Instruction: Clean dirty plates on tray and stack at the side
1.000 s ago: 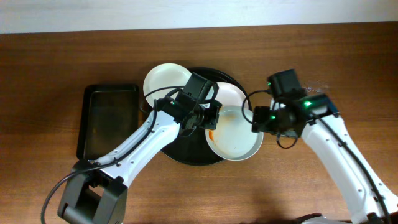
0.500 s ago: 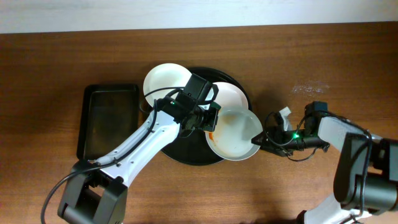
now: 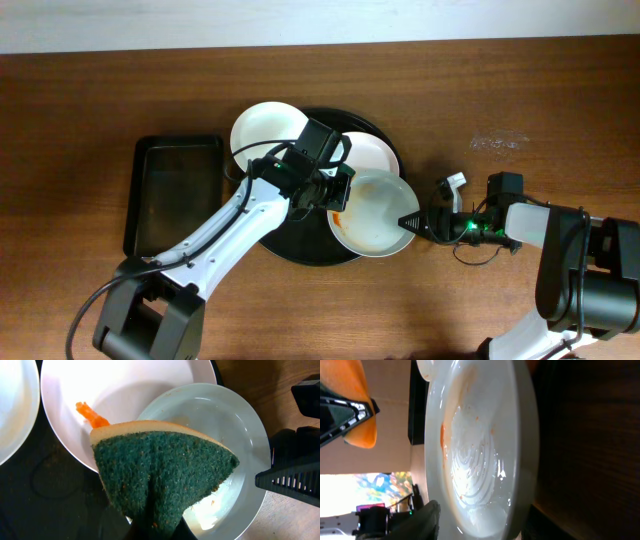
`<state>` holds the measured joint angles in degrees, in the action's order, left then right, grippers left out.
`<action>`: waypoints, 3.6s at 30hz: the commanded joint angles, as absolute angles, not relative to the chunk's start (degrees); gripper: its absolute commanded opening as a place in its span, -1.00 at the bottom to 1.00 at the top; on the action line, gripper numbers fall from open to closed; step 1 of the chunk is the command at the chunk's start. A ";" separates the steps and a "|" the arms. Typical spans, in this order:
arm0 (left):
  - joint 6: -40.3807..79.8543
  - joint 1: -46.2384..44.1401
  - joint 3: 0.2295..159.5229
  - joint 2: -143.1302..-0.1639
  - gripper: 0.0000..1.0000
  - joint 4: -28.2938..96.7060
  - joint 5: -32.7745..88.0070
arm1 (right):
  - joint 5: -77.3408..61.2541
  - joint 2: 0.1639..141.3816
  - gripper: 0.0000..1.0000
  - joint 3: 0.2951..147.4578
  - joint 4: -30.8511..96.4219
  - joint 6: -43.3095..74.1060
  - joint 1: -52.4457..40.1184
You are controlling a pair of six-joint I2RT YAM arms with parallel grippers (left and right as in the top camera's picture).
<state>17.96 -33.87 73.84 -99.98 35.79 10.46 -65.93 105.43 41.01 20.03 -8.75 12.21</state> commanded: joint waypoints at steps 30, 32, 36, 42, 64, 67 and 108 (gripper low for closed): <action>13.63 -30.55 79.83 -91.35 -0.97 39.68 3.60 | -38.44 83.42 -0.92 41.43 22.79 15.57 7.84; 14.31 -27.94 79.81 -91.50 -0.98 43.51 4.10 | -25.45 79.64 -0.92 46.35 30.85 17.10 1.30; 14.24 -26.11 79.81 -91.55 -1.00 47.48 7.09 | -0.89 79.20 -0.92 55.99 40.32 22.02 -14.85; 14.24 -26.13 78.89 -96.82 -1.00 51.27 9.87 | 15.79 79.20 -0.92 61.32 43.31 22.96 -26.33; 15.75 -29.85 78.81 -113.65 -1.00 31.73 20.80 | 15.27 83.29 -0.92 66.54 48.60 23.00 -26.61; 15.75 -29.45 78.85 -111.74 -1.00 31.75 20.86 | 25.80 82.76 -0.92 67.59 47.75 22.76 -26.61; 53.34 -20.84 79.00 -106.26 -1.00 21.63 68.53 | 64.36 80.51 -0.92 71.42 31.92 12.23 -40.93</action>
